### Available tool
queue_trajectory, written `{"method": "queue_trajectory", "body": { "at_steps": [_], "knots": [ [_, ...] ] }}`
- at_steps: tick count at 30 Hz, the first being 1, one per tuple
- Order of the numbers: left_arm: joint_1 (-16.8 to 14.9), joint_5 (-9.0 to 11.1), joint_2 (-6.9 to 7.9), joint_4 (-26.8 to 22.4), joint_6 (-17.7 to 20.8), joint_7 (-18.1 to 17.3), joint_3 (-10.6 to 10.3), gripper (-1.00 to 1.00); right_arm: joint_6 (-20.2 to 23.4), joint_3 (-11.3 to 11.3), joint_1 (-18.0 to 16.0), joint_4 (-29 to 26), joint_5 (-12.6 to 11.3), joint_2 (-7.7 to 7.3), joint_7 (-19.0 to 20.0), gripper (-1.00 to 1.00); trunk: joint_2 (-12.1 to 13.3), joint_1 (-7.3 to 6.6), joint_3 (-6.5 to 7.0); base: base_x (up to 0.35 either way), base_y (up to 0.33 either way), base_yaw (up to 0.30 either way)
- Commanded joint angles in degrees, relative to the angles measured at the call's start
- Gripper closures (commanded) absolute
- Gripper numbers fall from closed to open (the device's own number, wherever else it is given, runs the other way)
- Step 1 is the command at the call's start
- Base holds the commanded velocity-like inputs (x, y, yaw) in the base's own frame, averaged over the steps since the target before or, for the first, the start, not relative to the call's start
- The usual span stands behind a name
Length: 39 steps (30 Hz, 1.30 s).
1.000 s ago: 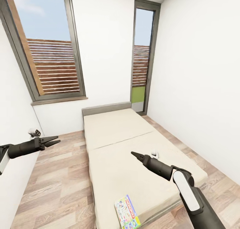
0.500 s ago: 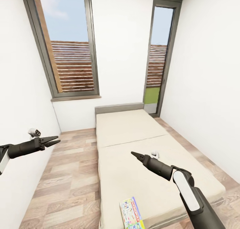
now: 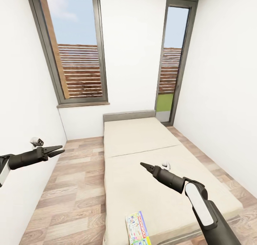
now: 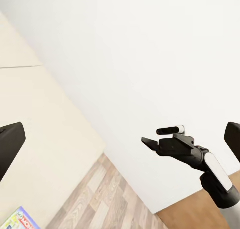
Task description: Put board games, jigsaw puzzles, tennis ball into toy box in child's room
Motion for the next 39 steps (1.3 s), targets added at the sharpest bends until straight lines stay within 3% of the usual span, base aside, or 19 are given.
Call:
{"method": "queue_trajectory", "body": {
  "at_steps": [1, 12, 39],
  "knots": [
    [-0.05, -0.04, 0.01, 0.0, 0.61, -0.23, 0.0, -1.0, 0.15, 0.02, -0.04, -0.01, -0.02, -0.03, 0.04, -1.0, -0.13, 0.04, -0.14, 0.0, -0.082, 0.003],
    [-0.06, -0.04, 0.01, 0.0, 0.61, -0.23, 0.0, -1.0, 0.16, -0.04, -0.08, 0.05, -0.14, -0.04, 0.27, -1.0, -0.13, 0.04, -0.14, 0.0, -0.157, 0.001],
    [-0.05, -0.04, 0.01, 0.0, 0.61, -0.23, 0.0, -1.0, 0.14, -0.01, -0.05, -0.15, -0.37, -0.01, 0.17, -1.0, -0.13, 0.04, -0.14, -0.031, -0.006, 0.0]
  ]
}}
